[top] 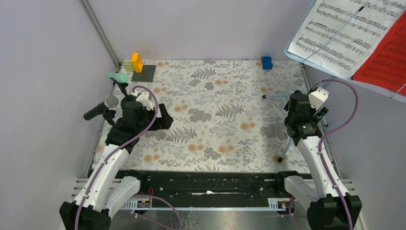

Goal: Pack up the instrument practice props

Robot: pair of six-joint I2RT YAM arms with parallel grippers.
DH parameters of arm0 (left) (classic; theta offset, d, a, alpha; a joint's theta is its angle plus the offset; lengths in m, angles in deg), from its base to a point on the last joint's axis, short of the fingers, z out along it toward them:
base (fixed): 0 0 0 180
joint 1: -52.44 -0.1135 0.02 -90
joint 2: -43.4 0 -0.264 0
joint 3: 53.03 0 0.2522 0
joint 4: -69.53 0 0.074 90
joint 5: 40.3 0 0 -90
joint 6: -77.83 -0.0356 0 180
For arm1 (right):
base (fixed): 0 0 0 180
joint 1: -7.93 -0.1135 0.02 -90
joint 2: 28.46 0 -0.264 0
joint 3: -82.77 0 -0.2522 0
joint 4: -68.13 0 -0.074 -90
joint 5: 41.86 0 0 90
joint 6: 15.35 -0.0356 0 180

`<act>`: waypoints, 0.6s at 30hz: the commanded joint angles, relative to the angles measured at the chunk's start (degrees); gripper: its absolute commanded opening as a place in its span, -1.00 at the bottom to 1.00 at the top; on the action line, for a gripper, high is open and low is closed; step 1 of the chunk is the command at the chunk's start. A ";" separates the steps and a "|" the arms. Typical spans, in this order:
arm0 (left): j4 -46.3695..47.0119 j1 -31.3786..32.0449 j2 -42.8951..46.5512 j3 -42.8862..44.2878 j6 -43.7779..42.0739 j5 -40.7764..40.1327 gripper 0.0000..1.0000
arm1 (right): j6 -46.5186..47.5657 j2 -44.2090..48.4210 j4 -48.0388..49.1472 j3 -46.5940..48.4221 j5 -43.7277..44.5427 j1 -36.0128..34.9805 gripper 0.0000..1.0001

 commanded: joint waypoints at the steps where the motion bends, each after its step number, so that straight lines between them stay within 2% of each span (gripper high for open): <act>1: 2.28 0.30 -0.08 1.44 -1.07 1.46 0.98 | 1.00 -1.50 7.68 -2.36 1.20 2.31 0.86; 10: 2.29 0.48 -1.09 1.46 -1.34 2.69 0.98 | 4.03 -7.71 14.82 -4.16 -6.83 7.02 0.69; 18: 2.22 0.54 -1.70 1.50 -1.51 2.98 0.98 | 7.01 -9.21 19.95 -5.45 -10.60 9.03 0.31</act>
